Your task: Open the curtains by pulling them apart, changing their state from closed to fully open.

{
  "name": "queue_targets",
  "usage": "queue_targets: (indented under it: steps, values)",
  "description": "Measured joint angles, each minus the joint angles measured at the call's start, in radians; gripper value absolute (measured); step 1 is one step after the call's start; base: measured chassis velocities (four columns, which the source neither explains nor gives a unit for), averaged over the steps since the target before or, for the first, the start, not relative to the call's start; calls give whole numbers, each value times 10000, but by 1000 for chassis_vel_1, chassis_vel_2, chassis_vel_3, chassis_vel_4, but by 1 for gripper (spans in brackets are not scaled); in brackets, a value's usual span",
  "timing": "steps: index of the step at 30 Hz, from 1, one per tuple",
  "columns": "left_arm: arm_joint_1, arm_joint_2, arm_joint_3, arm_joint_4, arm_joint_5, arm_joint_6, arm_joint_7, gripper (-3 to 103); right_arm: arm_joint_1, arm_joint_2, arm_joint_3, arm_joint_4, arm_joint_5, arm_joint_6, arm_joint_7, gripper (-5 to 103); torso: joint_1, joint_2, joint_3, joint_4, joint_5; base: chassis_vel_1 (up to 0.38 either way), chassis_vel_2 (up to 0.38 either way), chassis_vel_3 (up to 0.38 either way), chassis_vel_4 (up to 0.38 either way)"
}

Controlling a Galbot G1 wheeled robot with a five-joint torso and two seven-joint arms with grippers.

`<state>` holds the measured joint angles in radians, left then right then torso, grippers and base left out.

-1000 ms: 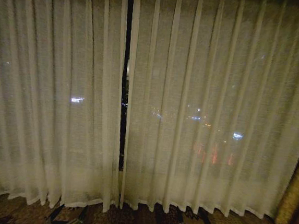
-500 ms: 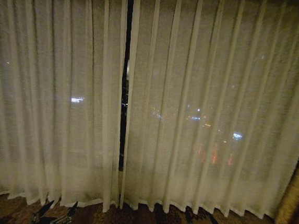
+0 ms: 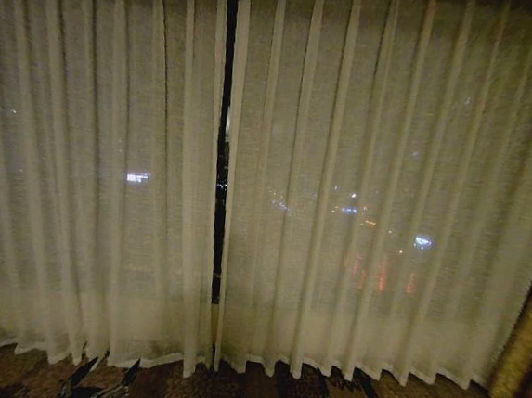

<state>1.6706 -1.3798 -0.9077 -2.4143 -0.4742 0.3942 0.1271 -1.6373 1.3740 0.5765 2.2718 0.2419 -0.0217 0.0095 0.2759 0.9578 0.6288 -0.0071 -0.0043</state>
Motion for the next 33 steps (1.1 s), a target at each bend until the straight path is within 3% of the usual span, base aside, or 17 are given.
queue_targets:
  steps: [18, 33]
  values:
    - [65, -85, 133, -69, 210, -70, 154, 100, -79, 1, -224, -24, -462, 459, -337, 100, -2, 1, -1, 2, -6, 180, 165, -163, -171]
    - [142, -152, 174, -214, 254, -178, 209, 100, -334, -1, -262, -17, -879, 929, -375, 100, -5, 1, -1, 1, 0, -21, 210, 16, -206]
